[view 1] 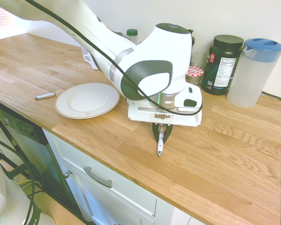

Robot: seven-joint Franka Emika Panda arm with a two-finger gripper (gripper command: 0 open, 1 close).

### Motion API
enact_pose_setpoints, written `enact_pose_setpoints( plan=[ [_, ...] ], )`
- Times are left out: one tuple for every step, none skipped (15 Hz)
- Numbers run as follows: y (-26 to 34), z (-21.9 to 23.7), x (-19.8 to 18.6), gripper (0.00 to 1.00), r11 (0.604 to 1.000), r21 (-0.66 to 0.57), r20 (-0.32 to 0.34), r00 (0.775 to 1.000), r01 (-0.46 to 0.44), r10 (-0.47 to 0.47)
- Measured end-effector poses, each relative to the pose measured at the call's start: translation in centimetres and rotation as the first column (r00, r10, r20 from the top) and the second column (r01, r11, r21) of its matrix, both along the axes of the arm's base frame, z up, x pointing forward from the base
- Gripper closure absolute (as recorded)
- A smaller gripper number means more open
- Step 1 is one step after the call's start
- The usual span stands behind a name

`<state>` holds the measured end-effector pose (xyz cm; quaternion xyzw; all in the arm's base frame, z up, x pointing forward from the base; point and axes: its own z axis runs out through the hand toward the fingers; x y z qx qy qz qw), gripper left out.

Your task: Put the fork into the plate

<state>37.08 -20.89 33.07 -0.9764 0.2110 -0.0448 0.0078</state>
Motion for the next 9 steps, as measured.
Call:
enact_pose_setpoints(
  plan=[
    [0.0, 0.1, 0.0, 1.0, 1.0, -0.005, 0.0, 1.0, -0.003, 0.003],
    [0.0, 0.3, 0.1, 1.0, 1.0, -0.009, 0.003, 1.0, -0.006, 0.006],
    [0.1, 0.6, 0.1, 1.0, 1.0, -0.015, 0.009, 1.0, -0.009, 0.009],
    [0.1, 1.2, 0.0, 1.0, 1.0, -0.02, 0.018, 1.0, -0.01, 0.01],
    [0.1, 1.8, -0.1, 1.0, 1.0, -0.024, 0.026, 1.0, -0.011, 0.012],
    [0.2, 2.5, -0.4, 1.0, 1.0, -0.028, 0.033, 0.999, -0.014, 0.015],
    [0.3, 3.2, -0.7, 1.0, 0.999, -0.029, 0.041, 0.999, -0.015, 0.016],
    [0.6, 3.9, -0.9, 1.0, 0.999, -0.03, 0.05, 0.999, -0.018, 0.02],
    [1.0, 4.6, -1.1, 1.0, 0.999, -0.033, 0.056, 0.998, -0.022, 0.024]
  ],
)
